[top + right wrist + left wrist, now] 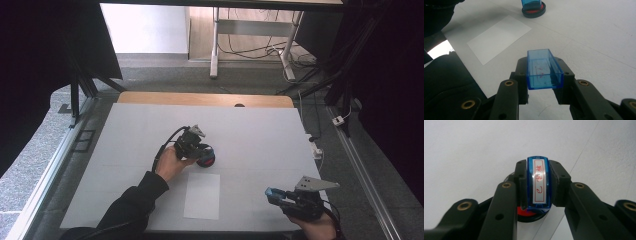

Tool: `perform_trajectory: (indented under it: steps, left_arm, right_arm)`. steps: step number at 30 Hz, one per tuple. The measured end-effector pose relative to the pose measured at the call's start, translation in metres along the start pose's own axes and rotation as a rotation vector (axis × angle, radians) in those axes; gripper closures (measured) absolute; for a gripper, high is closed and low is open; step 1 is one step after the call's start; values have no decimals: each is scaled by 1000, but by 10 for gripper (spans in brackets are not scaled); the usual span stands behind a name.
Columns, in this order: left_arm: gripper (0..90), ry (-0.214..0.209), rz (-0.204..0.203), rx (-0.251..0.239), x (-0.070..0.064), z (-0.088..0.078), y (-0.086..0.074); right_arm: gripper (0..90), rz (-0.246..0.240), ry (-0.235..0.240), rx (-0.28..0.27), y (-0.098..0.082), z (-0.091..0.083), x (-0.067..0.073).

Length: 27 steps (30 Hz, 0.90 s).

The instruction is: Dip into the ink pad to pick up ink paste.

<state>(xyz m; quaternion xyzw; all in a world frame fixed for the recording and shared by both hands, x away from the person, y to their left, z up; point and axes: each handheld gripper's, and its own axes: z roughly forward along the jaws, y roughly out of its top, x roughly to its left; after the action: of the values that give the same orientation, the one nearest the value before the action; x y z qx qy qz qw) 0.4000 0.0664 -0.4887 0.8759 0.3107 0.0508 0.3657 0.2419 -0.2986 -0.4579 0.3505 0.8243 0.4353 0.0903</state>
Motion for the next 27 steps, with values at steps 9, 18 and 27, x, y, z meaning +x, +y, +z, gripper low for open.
perform_trajectory:
  steps: [9,18,27]
  left_arm:
    - [710,64,63,4,-12,1,0]
    - [707,56,56,-16,-11,1,-2]
    - [706,67,63,-6,-12,0,0]
  right_arm:
    - [686,-1,-1,3,0,0,0]
    - [685,-2,3,0,0,0,0]
    - [685,3,8,-2,0,0,-1]
